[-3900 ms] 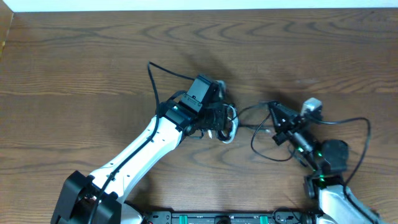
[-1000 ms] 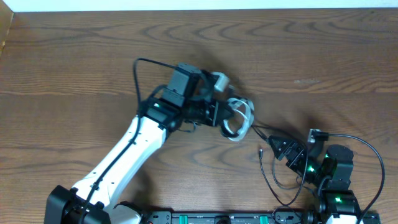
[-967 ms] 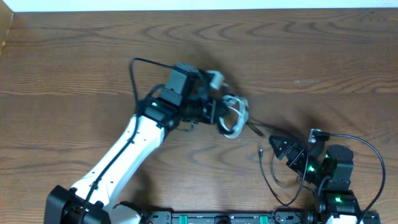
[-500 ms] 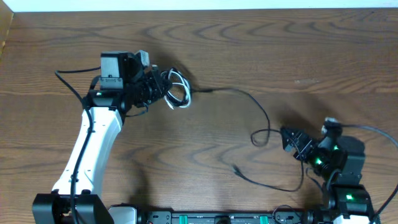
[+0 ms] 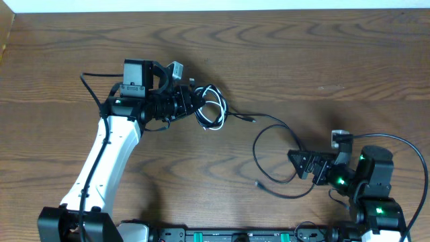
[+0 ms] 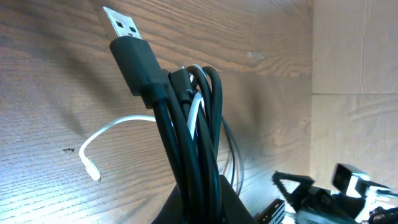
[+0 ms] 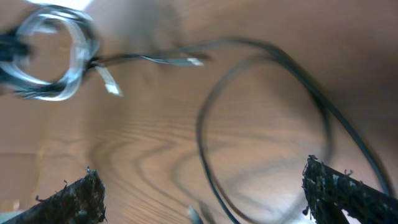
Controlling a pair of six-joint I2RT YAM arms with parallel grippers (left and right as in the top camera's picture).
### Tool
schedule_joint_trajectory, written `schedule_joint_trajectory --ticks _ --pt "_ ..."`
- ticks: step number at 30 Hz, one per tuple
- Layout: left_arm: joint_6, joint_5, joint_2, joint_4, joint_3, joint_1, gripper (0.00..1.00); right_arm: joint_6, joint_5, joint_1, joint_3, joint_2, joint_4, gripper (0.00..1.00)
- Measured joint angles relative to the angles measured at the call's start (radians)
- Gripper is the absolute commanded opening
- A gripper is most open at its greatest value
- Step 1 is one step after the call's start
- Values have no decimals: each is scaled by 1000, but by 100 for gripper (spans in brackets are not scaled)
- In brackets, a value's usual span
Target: Untangle cables
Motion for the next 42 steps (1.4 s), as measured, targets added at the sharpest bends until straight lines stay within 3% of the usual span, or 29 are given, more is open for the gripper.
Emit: schedule_joint_trajectory --ticks 4,11,16,20,28,36,42 --pt "2 0 0 0 0 -6 8 -6 -14 0 0 8 86 99" --pt "-29 -4 0 0 0 -42 8 3 -240 0 1 5 334 99" --pt "-137 -3 0 7 0 -91 8 135 -269 0 1 12 274 98" --pt "-225 -4 0 51 0 -132 8 262 -267 4 1 35 260 77" --pt "-344 -3 0 153 0 -248 8 426 -233 68 1 79 261 77" --pt "-369 -4 0 177 0 -333 8 641 -106 146 1 109 264 68" --pt "-370 -4 0 178 0 -377 8 734 -21 219 1 126 338 67"
